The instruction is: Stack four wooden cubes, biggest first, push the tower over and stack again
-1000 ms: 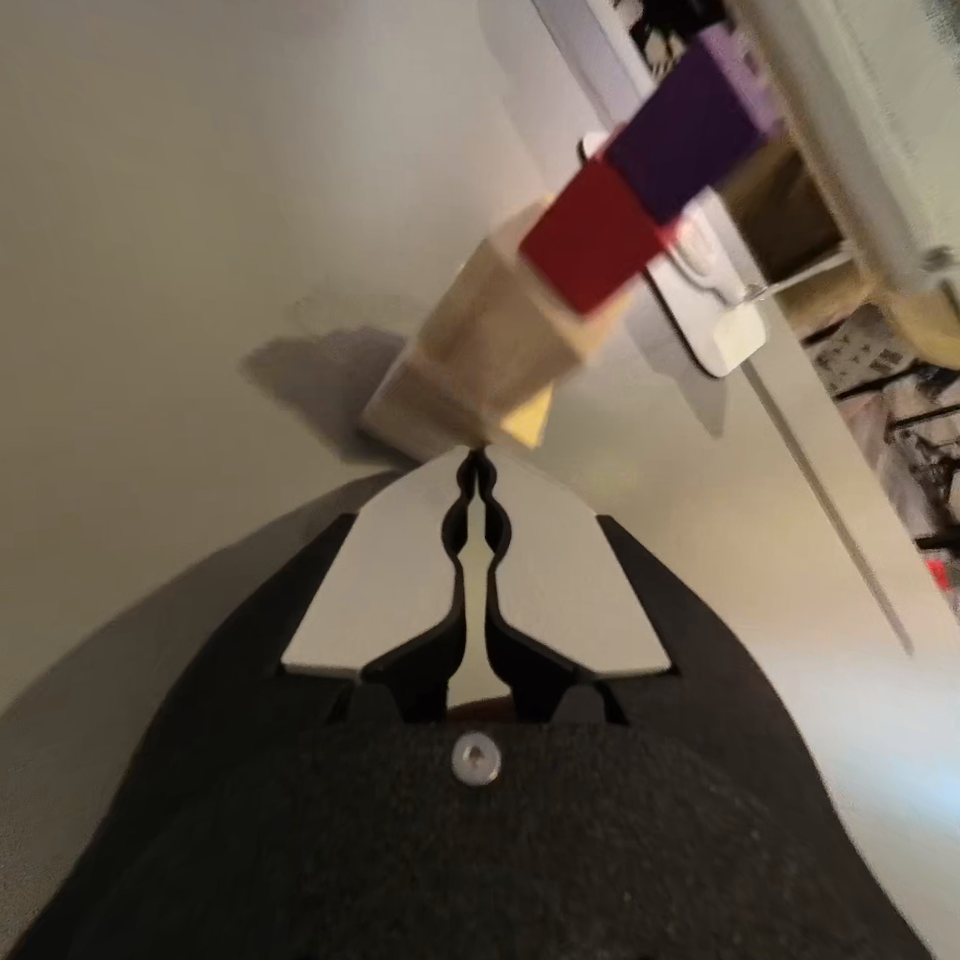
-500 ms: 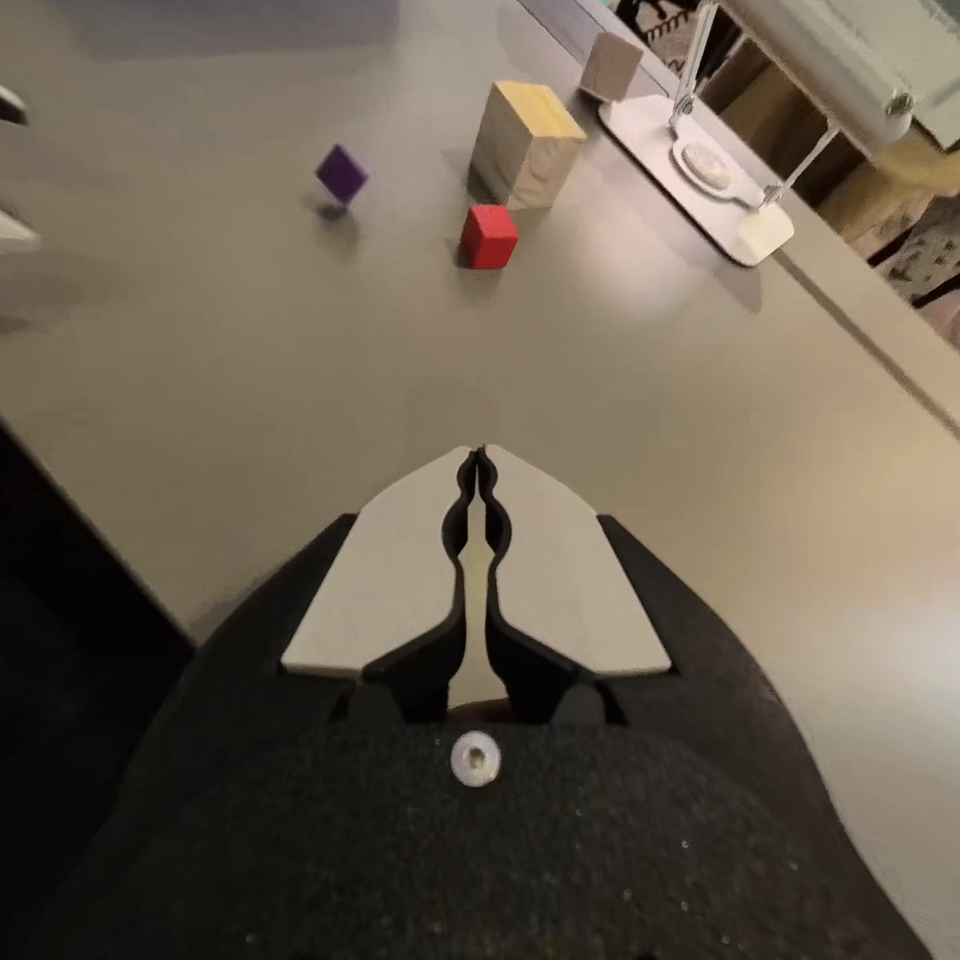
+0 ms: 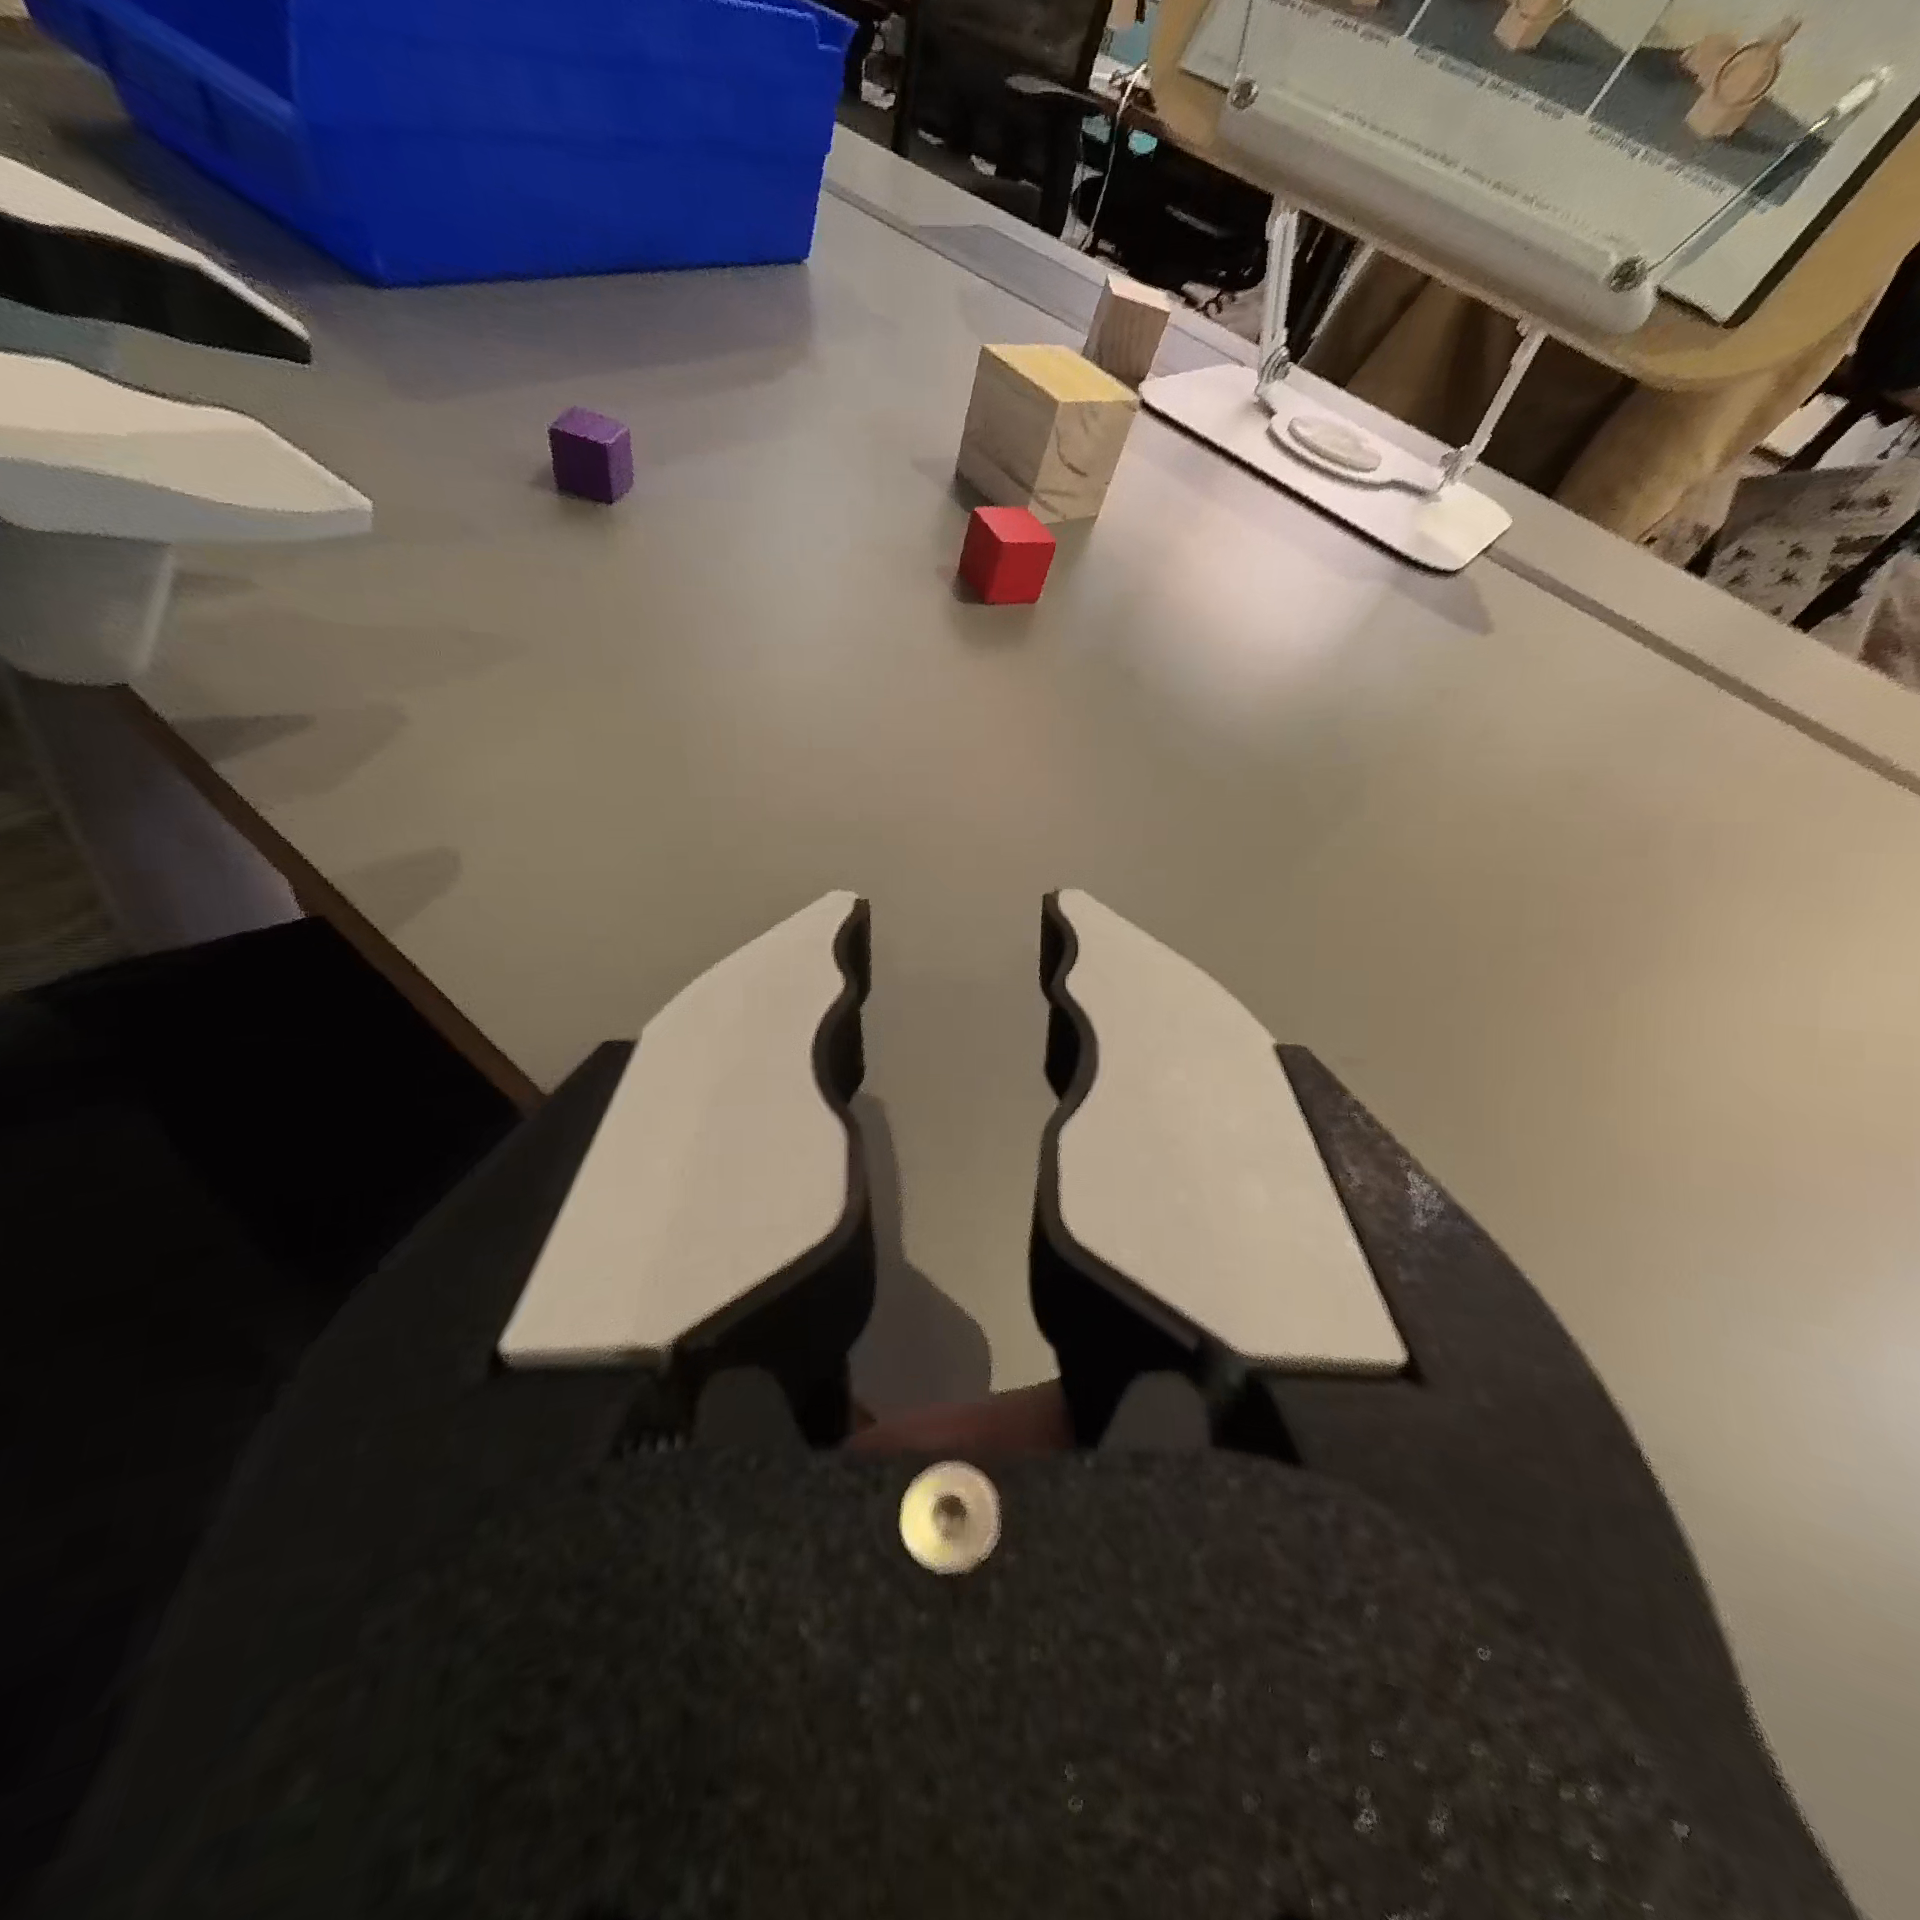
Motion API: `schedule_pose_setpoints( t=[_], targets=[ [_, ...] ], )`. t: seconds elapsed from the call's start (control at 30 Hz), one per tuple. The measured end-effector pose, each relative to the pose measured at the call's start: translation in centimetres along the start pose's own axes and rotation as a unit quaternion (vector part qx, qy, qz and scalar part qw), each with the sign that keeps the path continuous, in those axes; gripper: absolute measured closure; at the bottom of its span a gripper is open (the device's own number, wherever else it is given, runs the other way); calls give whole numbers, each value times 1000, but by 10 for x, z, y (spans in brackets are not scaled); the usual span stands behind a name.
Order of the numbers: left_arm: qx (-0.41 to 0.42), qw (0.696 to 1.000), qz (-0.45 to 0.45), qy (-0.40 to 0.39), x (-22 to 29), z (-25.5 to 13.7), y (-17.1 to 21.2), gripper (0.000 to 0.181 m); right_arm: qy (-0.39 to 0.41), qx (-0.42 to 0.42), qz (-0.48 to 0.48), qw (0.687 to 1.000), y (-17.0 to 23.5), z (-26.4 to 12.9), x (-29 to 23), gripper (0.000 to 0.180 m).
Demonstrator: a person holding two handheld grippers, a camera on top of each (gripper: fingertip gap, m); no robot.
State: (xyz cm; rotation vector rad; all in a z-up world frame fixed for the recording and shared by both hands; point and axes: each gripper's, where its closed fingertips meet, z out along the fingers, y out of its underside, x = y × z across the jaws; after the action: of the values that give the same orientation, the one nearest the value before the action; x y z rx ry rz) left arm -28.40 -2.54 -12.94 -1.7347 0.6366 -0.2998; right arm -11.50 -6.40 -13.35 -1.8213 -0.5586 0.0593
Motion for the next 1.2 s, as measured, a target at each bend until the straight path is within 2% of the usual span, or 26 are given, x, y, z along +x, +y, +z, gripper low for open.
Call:
schedule_pose_setpoints(
  t=[0.6,0.8,0.9,0.97,1.1,1.2],
  targets=[
    [-27,1000,7,10,11,3,14,127,13,3,20,1000,-1,-1,25,151],
    [-33,999,8,16,14,2,15,127,-9,1,13,1000,-7,5,19,152],
    [-39,999,16,21,17,3,16,127,-100,-45,-12,994,-30,35,4,146],
    [-39,999,17,27,20,3,16,127,-153,-89,-35,984,-52,69,-3,139],
    [-27,998,29,39,25,2,9,128,-162,-181,-164,956,-91,169,21,129],
    [-8,997,67,36,27,-2,4,128,-190,-232,-171,938,-112,235,37,122]
  ],
)
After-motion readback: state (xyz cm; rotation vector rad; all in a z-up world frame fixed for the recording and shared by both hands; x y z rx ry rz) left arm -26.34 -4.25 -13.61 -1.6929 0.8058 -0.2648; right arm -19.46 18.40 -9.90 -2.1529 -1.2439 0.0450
